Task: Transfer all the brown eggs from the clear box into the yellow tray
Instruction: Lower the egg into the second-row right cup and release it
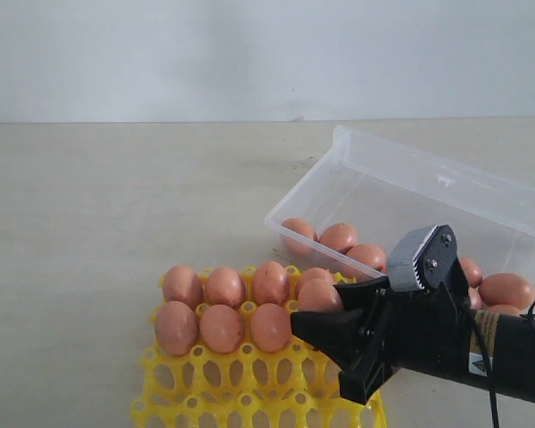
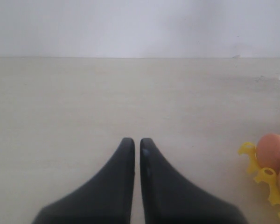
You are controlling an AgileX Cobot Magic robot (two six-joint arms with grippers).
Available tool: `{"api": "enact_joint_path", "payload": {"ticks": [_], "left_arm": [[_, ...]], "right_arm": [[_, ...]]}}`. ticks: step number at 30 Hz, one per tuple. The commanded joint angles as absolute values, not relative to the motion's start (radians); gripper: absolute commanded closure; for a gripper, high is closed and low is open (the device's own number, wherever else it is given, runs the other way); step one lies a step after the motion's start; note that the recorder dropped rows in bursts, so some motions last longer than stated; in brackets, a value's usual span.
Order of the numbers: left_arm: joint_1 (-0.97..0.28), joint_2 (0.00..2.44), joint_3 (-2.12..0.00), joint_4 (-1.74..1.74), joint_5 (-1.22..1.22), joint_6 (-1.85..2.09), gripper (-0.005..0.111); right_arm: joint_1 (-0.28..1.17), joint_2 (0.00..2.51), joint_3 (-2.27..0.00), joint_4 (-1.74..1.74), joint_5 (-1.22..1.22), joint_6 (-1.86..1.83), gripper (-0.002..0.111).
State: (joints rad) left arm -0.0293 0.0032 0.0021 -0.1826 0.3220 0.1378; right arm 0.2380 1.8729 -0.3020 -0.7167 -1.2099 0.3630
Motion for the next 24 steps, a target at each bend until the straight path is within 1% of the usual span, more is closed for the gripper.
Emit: {"api": "enact_joint_path", "payload": {"ticks": [1, 3, 5, 10, 12, 14, 24], "left_arm": [[-0.034, 0.0, 0.0, -0.19, 0.311, 0.131, 0.103], [-0.034, 0.0, 0.0, -0.19, 0.311, 0.131, 0.103], [-0.034, 0.0, 0.0, -0.19, 0.311, 0.131, 0.103], [-0.034, 0.0, 0.0, -0.19, 0.311, 0.131, 0.103], [-0.034, 0.0, 0.0, -0.19, 0.311, 0.131, 0.103], [-0.034, 0.0, 0.0, -0.19, 0.311, 0.131, 0.103], [-0.034, 0.0, 0.0, -0.19, 0.311, 0.131, 0.103]], "right_arm": [[0.233, 1.875, -0.305, -0.724, -1.221, 0.345, 0.108], [0.233, 1.875, -0.305, -0.72, -1.221, 0.345, 0.106], [0.233, 1.875, -0.307, -0.72, -1.217, 0.329, 0.101], [0.233, 1.875, -0.325, -0.723, -1.169, 0.325, 0.08], [0.233, 1.875, -0.331, -0.727, -1.169, 0.327, 0.076], [0.233, 1.875, -0.331, -0.727, -1.169, 0.327, 0.074], [0.233, 1.875, -0.331, -0.776, -1.127, 0.33, 0.074]]}}
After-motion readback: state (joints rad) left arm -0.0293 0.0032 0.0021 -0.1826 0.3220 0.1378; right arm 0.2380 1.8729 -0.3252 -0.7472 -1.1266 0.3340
